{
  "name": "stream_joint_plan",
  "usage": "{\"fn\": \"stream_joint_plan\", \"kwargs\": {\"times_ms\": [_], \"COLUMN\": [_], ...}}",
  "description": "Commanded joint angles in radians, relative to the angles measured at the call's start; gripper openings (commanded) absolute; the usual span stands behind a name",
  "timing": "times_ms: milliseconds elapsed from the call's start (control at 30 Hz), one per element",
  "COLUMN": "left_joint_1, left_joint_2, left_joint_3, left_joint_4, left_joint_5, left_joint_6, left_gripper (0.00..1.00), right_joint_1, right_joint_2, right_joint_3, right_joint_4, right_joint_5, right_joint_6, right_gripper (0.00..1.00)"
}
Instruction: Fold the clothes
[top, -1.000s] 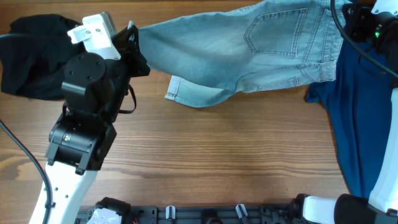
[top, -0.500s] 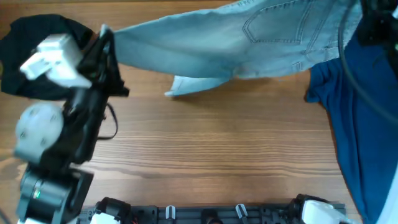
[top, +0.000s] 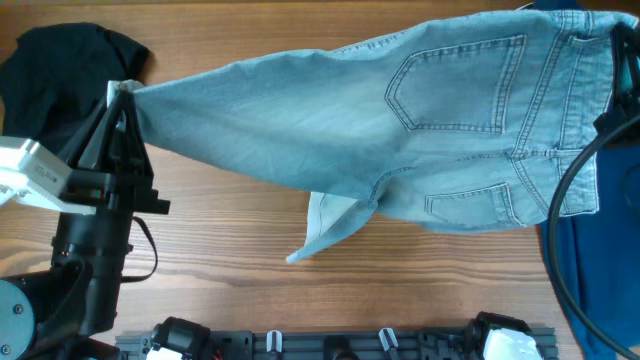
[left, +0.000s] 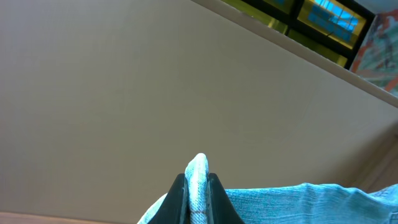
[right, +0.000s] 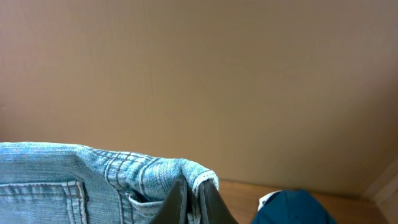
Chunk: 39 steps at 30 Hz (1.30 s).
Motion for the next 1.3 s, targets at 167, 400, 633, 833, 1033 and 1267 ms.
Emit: {"fn": "stream_joint_plan", "kwargs": {"times_ms": [167, 400, 633, 833, 1033, 1267], "left_joint_1": [0.001, 0.0, -0.122, -0.282, -0.415, -0.47], "left_joint_2": [0.138, 0.445, 0.334, 0.169, 0.063, 0.045], "left_joint_3": [0.02, 0.02, 0.02, 0.02, 0.02, 0.02], "left_joint_4": [-0.085, 0.021, 0.137, 0.134, 0.134, 0.17], "left_joint_5": [-0.245, -0.374, -0.375, -0.379, -0.404, -0.404], "left_joint_6": [0.025, 0.02, 0.056, 0.148, 0.157, 0.214], "left_gripper": [0.04, 0.04, 0.04, 0.04, 0.04, 0.04], "right_joint_1": [-0.002, -0.001, -0.001, -0.001, -0.002, -0.002], "right_joint_2": [0.147, 0.323, 0.19, 0.012, -0.107, -0.161], "right_joint_3": [0.018, 0.018, 0.019, 0.019, 0.019, 0.019], "right_joint_4": [-0.082, -0.097, -0.073, -0.01, -0.01, 0.027], "right_joint_5": [0.002, -0.015, 0.04, 0.051, 0.047, 0.04], "right_joint_6": [0.107, 0.124, 0.069, 0.013, -0.001, -0.048], "right_gripper": [0.04, 0.04, 0.04, 0.04, 0.05, 0.04]}}
